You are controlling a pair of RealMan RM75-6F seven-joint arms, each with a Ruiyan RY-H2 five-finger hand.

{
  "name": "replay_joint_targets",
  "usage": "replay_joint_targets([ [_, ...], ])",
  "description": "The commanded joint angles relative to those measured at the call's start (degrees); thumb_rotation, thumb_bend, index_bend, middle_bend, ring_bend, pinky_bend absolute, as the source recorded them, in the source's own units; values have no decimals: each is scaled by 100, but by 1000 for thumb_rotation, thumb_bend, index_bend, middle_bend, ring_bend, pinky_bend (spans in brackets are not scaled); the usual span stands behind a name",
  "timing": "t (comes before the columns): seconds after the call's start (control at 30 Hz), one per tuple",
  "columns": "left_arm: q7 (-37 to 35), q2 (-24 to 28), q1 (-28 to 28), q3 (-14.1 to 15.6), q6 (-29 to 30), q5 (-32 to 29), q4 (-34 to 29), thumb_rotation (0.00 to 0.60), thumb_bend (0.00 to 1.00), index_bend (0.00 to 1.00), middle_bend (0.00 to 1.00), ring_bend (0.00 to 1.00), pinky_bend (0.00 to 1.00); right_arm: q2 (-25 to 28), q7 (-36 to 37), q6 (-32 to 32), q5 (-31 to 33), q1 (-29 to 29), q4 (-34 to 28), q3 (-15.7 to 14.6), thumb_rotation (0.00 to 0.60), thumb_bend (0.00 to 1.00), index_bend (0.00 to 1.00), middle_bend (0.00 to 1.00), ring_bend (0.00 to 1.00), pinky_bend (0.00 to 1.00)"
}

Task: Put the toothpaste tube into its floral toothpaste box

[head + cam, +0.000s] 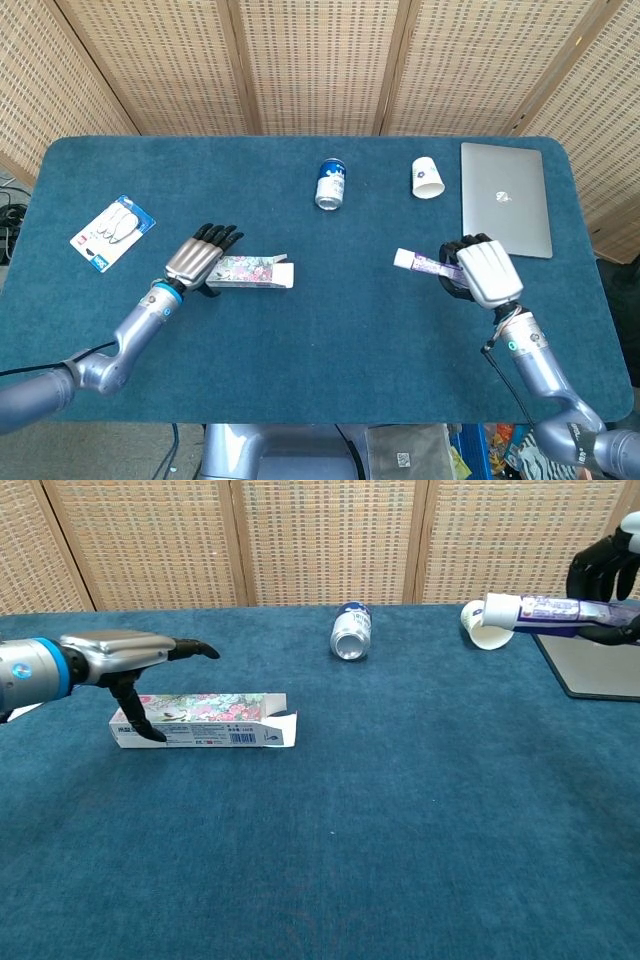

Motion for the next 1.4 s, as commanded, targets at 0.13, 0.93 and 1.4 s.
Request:
replay_joint_targets([
  [0.13,517,-432,-228,58,155,-302,538,600,165,229,286,301,349,199,-13,15,-26,-35,-112,36,600,586,587,580,460,418],
  [0.93,-4410,-402,-38,-253,1661,1710,550,600,165,508,529,478,479,1471,-1022,240,-354,48,-1428,406,600,594,587,580,460,418],
  [1.4,-5373,-1306,-958,-487,1762,1950,1079,600,165,518,534,478,479,2606,-2857,-371,135,831,-2763,1148,600,602,587,583,460,419],
])
